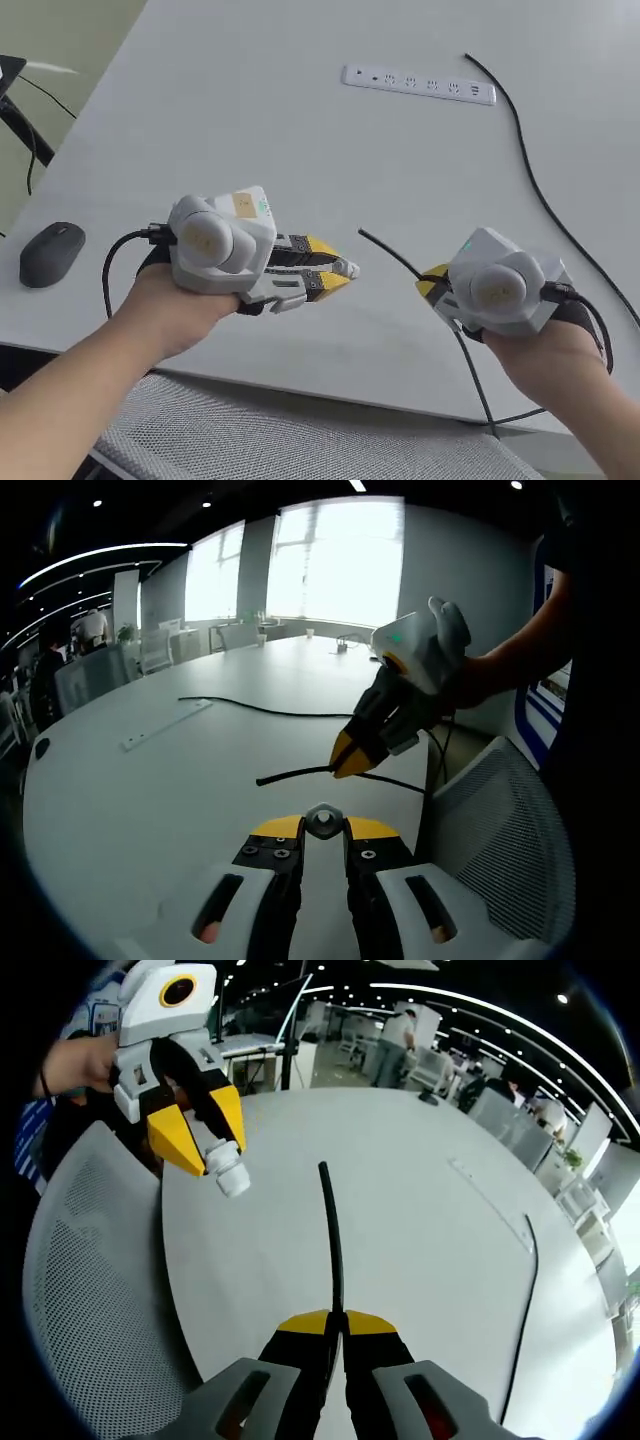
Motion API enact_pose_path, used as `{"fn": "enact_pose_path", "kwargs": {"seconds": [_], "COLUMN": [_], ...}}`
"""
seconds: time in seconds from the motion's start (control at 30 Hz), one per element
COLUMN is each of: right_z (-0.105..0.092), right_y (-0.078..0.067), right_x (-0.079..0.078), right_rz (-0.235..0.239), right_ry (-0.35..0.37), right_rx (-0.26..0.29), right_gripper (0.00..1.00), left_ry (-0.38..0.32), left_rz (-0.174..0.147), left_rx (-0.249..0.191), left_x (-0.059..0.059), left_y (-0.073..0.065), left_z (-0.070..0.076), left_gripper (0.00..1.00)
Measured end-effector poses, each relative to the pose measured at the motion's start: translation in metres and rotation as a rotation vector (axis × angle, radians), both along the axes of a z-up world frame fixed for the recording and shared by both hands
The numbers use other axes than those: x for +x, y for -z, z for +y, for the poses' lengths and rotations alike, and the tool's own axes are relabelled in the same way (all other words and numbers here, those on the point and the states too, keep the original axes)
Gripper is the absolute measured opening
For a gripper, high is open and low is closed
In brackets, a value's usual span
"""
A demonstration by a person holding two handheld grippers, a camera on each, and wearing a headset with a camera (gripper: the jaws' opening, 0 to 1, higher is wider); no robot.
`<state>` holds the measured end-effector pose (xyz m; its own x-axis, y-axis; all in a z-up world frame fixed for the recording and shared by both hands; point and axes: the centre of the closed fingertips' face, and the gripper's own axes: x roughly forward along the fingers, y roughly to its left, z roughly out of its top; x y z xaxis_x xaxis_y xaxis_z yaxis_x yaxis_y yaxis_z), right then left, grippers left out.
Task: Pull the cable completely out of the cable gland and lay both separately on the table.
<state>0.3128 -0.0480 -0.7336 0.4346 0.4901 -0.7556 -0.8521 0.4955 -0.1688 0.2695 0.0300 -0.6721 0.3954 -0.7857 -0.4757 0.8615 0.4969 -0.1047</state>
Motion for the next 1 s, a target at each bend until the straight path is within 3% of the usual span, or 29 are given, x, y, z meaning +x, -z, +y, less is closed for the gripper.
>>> {"fn": "enact_pose_path", "kwargs": {"seconds": [0.33, 0.43, 0.67, 1.0], "right_z": [0.022, 0.030, 0.048, 0.073], "right_y": [-0.014, -0.019, -0.026, -0.018], "right_x": [0.020, 0.024, 0.034, 0.042], "right_rz": [-0.025, -0.034, -0.054, -0.052], "right_ry": [0.006, 0.001, -0.018, -0.060], "right_rx": [-0.023, -0.030, -0.059, -0.095], "right_gripper": [0.00, 0.00, 0.00, 0.00], "left_ry": [0.007, 0.003, 0.007, -0.011], "left_rz": [0.011, 0.022, 0.023, 0.035], "left_rx": [-0.020, -0.044, -0.037, -0.038], "left_x": [-0.003, -0.004, -0.007, -0.018], "left_y": [0.011, 0.012, 0.024, 0.042], "left_z": [0.022, 0.030, 0.048, 0.072], "left_gripper": [0.15, 0.15, 0.15, 0.16]}}
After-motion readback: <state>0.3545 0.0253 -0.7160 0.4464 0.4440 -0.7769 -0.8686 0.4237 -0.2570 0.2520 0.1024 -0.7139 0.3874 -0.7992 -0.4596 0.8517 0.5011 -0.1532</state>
